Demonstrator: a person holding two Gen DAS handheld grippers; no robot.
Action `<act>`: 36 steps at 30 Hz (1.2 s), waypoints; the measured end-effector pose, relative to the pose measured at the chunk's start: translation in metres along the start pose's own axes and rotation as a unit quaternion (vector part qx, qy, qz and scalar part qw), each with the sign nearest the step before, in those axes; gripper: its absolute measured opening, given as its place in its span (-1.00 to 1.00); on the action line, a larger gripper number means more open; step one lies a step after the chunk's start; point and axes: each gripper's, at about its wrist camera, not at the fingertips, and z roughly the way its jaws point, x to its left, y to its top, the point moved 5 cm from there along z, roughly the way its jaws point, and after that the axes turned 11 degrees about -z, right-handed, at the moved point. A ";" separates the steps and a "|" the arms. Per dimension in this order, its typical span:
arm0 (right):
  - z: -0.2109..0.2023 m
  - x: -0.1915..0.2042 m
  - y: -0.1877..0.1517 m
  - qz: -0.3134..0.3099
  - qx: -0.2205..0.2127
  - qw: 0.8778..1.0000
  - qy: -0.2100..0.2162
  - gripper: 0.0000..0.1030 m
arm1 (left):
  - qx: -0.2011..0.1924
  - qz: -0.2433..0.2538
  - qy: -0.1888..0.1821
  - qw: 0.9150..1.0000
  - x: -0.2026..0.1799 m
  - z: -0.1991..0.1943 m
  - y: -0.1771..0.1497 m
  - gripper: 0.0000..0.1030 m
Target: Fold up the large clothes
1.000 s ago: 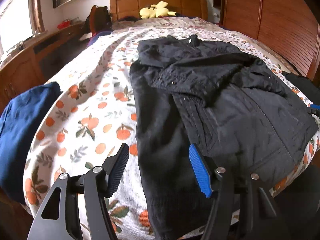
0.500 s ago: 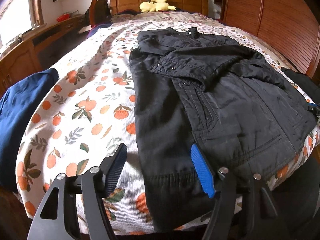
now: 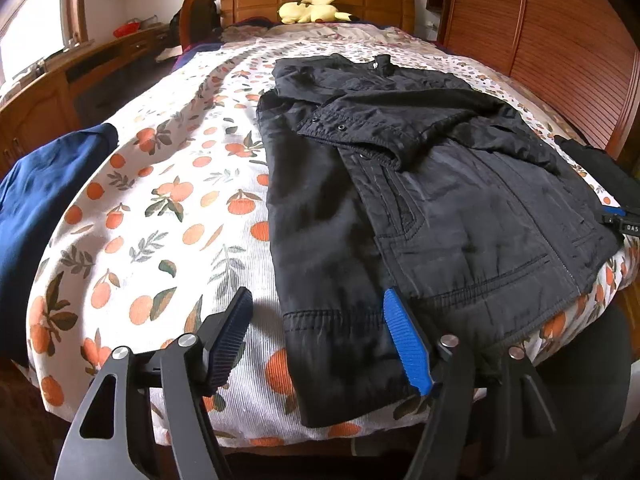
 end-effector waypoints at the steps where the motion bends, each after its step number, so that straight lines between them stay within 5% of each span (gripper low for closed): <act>1: -0.001 0.001 0.001 0.000 -0.002 1.000 0.006 -0.50 | 0.000 0.000 0.000 1.000 0.000 -0.001 -0.001 0.38; 4: -0.012 0.006 0.008 -0.002 -0.027 0.999 0.017 -0.68 | 0.000 0.000 -0.001 1.000 0.000 -0.001 -0.002 0.38; 12: -0.017 0.010 0.010 -0.005 -0.036 0.999 0.024 -0.68 | 0.002 -0.002 -0.011 1.000 -0.003 -0.005 -0.010 0.34; 20: -0.004 0.002 -0.004 0.011 -0.016 1.000 0.025 -0.37 | 0.001 0.000 -0.014 1.000 -0.003 -0.008 -0.022 0.29; 26: -0.002 0.006 -0.003 -0.002 -0.008 1.000 0.022 -0.28 | 0.000 -0.004 -0.027 1.000 -0.002 -0.012 -0.020 -0.26; 27: -0.002 0.007 -0.002 -0.004 -0.008 1.000 0.021 -0.36 | 0.001 -0.006 -0.030 1.000 -0.003 -0.013 -0.019 -0.51; 30: -0.008 0.005 0.000 0.002 -0.020 0.999 0.028 -0.68 | 0.004 -0.003 -0.032 0.999 -0.004 -0.017 -0.014 -0.84; 36: -0.048 0.001 0.021 0.022 -0.097 0.994 0.052 -0.85 | -0.047 0.001 -0.056 0.997 -0.017 -0.054 0.020 -0.93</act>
